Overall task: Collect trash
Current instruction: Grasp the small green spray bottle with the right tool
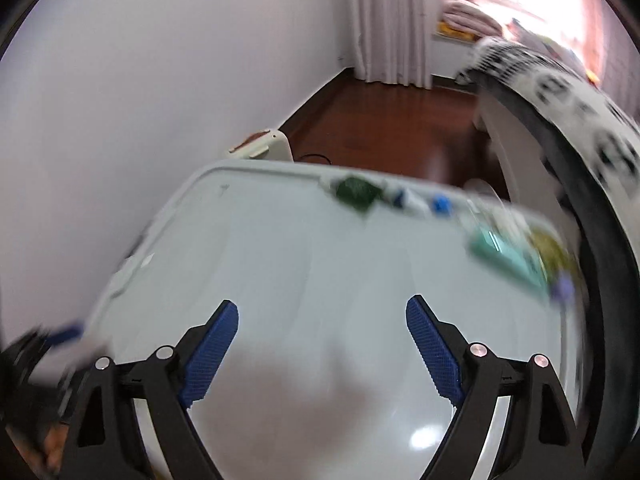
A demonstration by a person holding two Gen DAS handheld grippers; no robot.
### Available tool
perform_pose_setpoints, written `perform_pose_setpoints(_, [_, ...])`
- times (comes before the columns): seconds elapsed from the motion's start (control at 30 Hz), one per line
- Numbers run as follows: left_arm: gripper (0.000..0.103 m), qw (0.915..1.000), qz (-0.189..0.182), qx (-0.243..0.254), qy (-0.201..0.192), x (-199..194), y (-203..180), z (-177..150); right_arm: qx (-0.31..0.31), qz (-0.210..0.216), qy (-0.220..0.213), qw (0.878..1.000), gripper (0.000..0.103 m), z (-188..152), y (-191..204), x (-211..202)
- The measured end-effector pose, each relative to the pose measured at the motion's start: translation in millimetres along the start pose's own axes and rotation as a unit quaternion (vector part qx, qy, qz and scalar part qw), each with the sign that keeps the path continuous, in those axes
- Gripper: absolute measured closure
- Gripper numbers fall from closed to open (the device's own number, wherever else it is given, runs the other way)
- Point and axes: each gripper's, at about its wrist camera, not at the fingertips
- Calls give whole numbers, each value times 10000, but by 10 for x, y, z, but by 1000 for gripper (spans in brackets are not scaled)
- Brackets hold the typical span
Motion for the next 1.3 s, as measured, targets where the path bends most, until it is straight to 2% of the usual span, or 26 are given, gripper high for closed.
perform_pose_setpoints(0.13, [19,9997,-54,-68,219,94,27,-13,-121,-307,209,9992,19,598,-158,780])
perform_pose_setpoints(0.2, [19,9993,-113,-172,325,150,27,14,-417,-673,417,9960,19,843,-155,1182])
perform_pose_setpoints(0.27, [19,9977,-243,-296,558,195,103,-25,-575,-894,421,9934,19,998,-123,1380])
perform_pose_setpoints(0.37, [19,9966,-255,-265,732,240,118,-82,-737,-943,406,9920,19,1078,-119,1610])
perform_pose_setpoints(0.5, [19,9960,-335,-163,813,230,65,-120,-845,-693,927,9897,24,1071,-165,1926])
perform_pose_setpoints(0.53, [19,9962,-307,-141,806,232,68,-124,-816,-590,936,9905,24,1044,-174,1924])
perform_pose_setpoints(0.6, [19,9960,-257,-156,838,257,54,-114,-515,-37,984,9938,48,976,-224,1907])
perform_pose_setpoints(0.63, [19,9957,-280,-185,862,273,58,-100,-401,145,963,9944,55,951,-232,1878])
perform_pose_setpoints(0.67, [19,9956,-288,-199,870,280,70,-98,-383,209,962,9944,64,934,-206,1850])
perform_pose_setpoints(0.7, [19,9958,-256,-189,864,290,58,-98,-414,142,951,9945,69,908,-158,1808])
perform_pose_setpoints(0.87, [19,9966,-213,-187,779,261,59,-95,-676,154,1074,9918,69,796,86,1690])
perform_pose_setpoints(1.03, [19,9973,-236,-248,648,217,99,-55,-808,-146,988,9917,70,738,222,1470])
perform_pose_setpoints(1.17, [19,9961,-367,-379,706,246,110,-16,-973,-361,747,9918,70,585,324,980])
perform_pose_setpoints(1.3, [19,9976,-292,-213,588,246,48,-32,-1073,-756,568,9897,70,205,404,301])
Point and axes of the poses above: each gripper's, at about its wrist camera, not at the fingertips, and x roughly the way its jaws point, y to its left, z to its top, and after that the axes turned 13 degrees about -x, right-handed
